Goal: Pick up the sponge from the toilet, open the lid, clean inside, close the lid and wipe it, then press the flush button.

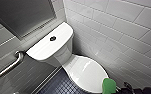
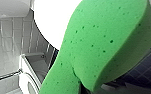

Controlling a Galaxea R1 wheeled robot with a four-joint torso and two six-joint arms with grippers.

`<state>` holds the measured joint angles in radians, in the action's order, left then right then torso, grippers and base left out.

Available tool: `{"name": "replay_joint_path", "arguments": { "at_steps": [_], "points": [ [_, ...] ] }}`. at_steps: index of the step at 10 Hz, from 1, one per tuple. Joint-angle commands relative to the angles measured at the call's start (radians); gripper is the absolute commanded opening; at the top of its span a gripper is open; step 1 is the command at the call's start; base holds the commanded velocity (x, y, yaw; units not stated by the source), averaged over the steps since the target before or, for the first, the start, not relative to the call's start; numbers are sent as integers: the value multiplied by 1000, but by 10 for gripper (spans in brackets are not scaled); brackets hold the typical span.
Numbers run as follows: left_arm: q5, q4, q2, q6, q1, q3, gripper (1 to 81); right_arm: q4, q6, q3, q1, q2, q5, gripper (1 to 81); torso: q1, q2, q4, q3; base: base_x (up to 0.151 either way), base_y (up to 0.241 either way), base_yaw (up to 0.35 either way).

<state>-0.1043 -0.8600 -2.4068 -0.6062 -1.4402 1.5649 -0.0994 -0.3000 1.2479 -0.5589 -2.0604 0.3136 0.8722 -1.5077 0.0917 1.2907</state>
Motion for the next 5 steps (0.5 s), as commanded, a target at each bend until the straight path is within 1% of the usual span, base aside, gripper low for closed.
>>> {"name": "replay_joint_path", "arguments": {
  "at_steps": [1,2,3,5],
  "points": [
    [-54,-10,0,0,-29,1,811,-25,-109,37,228,-146,246,10,0,0,0,0,0,0,0],
    [-54,-10,-5,0,-29,7,811,-25,-120,100,262,-215,292,10,0,0,0,0,0,0,0],
    [-54,-11,-14,0,-29,15,811,-25,-130,175,306,-285,358,10,0,0,0,0,0,0,0],
    [-54,-14,-40,0,-29,52,811,-23,-131,353,380,-428,435,10,0,0,0,0,0,0,0]
  ]
}}
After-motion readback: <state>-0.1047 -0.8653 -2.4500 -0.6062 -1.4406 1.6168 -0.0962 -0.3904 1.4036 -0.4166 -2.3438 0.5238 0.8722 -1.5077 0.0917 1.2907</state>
